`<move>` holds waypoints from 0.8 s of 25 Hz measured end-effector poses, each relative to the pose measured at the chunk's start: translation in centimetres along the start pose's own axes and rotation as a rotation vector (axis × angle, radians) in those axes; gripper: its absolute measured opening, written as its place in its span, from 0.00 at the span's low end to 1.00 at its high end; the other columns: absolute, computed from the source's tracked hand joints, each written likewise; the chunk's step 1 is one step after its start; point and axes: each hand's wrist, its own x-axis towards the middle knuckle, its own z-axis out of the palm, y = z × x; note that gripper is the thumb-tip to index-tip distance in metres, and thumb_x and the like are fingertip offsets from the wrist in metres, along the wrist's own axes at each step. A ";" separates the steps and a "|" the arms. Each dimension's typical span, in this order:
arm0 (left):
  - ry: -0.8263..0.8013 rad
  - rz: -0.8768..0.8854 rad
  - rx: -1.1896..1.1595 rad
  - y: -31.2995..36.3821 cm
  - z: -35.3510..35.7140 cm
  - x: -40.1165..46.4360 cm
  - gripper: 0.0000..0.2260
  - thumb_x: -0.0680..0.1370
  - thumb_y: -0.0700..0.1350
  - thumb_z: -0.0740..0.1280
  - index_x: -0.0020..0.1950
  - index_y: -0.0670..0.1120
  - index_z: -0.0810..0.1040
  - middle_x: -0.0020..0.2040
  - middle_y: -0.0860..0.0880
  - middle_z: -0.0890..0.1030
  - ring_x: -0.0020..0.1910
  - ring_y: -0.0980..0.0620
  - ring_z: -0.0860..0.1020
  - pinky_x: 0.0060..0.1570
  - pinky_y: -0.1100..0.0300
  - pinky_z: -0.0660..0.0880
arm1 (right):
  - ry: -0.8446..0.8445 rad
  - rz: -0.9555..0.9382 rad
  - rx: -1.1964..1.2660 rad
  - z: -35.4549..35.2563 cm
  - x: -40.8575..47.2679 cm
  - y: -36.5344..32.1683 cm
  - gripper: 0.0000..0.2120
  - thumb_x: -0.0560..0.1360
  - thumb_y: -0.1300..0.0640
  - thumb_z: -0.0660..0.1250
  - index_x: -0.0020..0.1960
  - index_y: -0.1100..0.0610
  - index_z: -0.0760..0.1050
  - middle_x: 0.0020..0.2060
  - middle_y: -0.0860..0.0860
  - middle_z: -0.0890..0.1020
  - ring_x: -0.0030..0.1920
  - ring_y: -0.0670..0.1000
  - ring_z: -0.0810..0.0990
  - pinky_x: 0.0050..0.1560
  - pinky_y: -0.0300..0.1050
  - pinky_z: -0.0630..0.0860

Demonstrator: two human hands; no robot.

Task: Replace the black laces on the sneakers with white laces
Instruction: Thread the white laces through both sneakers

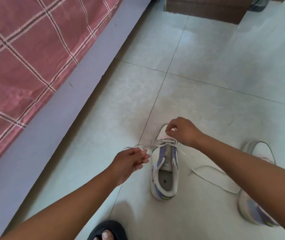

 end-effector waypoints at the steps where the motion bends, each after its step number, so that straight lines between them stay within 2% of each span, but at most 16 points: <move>1: 0.069 0.021 -0.027 0.2 1.3 0.7 0.03 0.76 0.40 0.68 0.47 0.40 0.80 0.40 0.46 0.84 0.37 0.55 0.81 0.36 0.65 0.76 | -0.033 0.007 -0.064 0.7 -0.8 1.1 0.07 0.74 0.59 0.66 0.49 0.58 0.82 0.49 0.53 0.79 0.54 0.55 0.77 0.47 0.38 0.67; 4: 0.234 0.074 0.060 0.1 3.8 2.2 0.04 0.76 0.40 0.69 0.42 0.41 0.81 0.39 0.47 0.83 0.38 0.54 0.81 0.37 0.64 0.76 | -0.041 0.026 -0.085 3.3 -2.1 2.5 0.08 0.74 0.58 0.67 0.50 0.56 0.83 0.52 0.54 0.75 0.57 0.55 0.73 0.55 0.42 0.70; 6: 0.319 0.108 0.164 -0.2 4.8 3.0 0.04 0.75 0.42 0.69 0.42 0.42 0.81 0.39 0.47 0.82 0.40 0.52 0.79 0.37 0.64 0.75 | 0.031 0.088 0.010 4.3 -2.1 2.6 0.07 0.74 0.57 0.68 0.50 0.54 0.83 0.56 0.53 0.70 0.60 0.54 0.66 0.58 0.43 0.67; 8: 0.370 0.153 0.226 -0.2 5.3 3.7 0.06 0.75 0.42 0.69 0.39 0.44 0.81 0.39 0.47 0.82 0.40 0.50 0.79 0.39 0.60 0.77 | 0.077 0.121 0.068 5.2 -2.1 2.5 0.06 0.74 0.57 0.68 0.48 0.53 0.83 0.57 0.52 0.67 0.60 0.53 0.63 0.57 0.41 0.64; 10: 0.384 0.192 0.288 -0.1 5.4 4.1 0.07 0.75 0.43 0.69 0.37 0.45 0.81 0.37 0.48 0.81 0.39 0.50 0.78 0.44 0.54 0.77 | 0.111 0.140 0.115 5.8 -2.2 2.3 0.05 0.73 0.57 0.69 0.47 0.53 0.83 0.58 0.52 0.66 0.61 0.53 0.61 0.58 0.41 0.63; 12: 0.366 0.237 0.350 0.0 5.5 4.3 0.07 0.75 0.43 0.69 0.37 0.45 0.81 0.34 0.50 0.80 0.37 0.52 0.77 0.44 0.55 0.77 | 0.131 0.157 0.155 6.2 -2.4 2.3 0.05 0.73 0.56 0.69 0.47 0.53 0.83 0.60 0.52 0.65 0.62 0.52 0.60 0.60 0.42 0.62; 15: 0.332 0.348 0.553 -0.1 5.2 4.5 0.08 0.76 0.44 0.68 0.38 0.45 0.80 0.32 0.52 0.78 0.33 0.57 0.74 0.35 0.67 0.71 | 0.152 0.154 0.184 6.5 -2.4 2.4 0.05 0.74 0.56 0.69 0.47 0.53 0.83 0.61 0.52 0.65 0.63 0.52 0.60 0.61 0.43 0.63; 17: 0.322 0.428 0.717 -0.3 4.8 4.6 0.07 0.77 0.45 0.67 0.40 0.44 0.80 0.35 0.52 0.79 0.35 0.58 0.75 0.33 0.73 0.69 | 0.157 0.146 0.192 6.6 -2.4 2.5 0.05 0.74 0.56 0.69 0.47 0.53 0.83 0.61 0.52 0.65 0.63 0.53 0.60 0.62 0.43 0.63; 20: 0.340 0.532 0.899 -0.6 4.6 4.5 0.07 0.78 0.44 0.65 0.46 0.42 0.80 0.41 0.50 0.78 0.40 0.53 0.75 0.37 0.66 0.69 | 0.168 0.139 0.210 6.8 -2.4 2.6 0.05 0.74 0.55 0.69 0.47 0.53 0.83 0.62 0.52 0.65 0.64 0.53 0.60 0.63 0.44 0.63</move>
